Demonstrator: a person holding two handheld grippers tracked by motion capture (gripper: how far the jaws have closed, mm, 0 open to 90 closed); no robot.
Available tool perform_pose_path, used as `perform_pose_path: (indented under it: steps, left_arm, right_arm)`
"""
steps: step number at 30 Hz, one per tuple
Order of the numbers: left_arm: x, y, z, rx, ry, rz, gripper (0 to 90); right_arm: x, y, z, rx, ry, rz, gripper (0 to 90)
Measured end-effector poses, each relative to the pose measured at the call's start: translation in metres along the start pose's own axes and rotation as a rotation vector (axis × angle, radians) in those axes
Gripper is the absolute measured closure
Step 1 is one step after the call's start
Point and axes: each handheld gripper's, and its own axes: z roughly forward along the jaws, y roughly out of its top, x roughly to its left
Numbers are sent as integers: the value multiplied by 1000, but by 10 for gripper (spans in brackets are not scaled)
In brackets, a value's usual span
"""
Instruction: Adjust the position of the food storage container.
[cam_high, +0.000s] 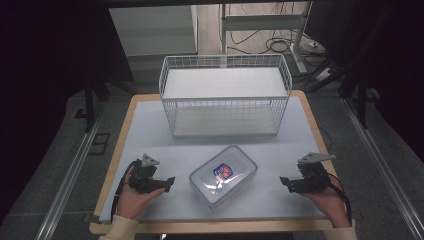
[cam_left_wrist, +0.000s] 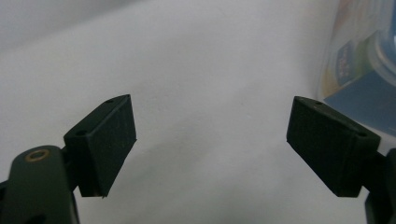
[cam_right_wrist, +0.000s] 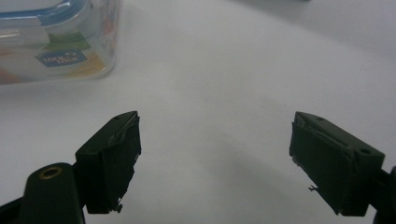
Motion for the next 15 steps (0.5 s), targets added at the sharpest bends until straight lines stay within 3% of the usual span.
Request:
perform_pose_path:
  steps: [3,9,15]
  left_arm:
    - [-4,2,-5,-6,-7,12,156]
    - [-11,3,-11,-12,-46,21,156]
    - [-8,6,-12,-16,-41,10,166]
  right_arm:
    - [1,1,-4,-11,1,19,169]
    - [7,3,-4,9,12,12,176]
    - [3,2,-4,15,0,21,177]
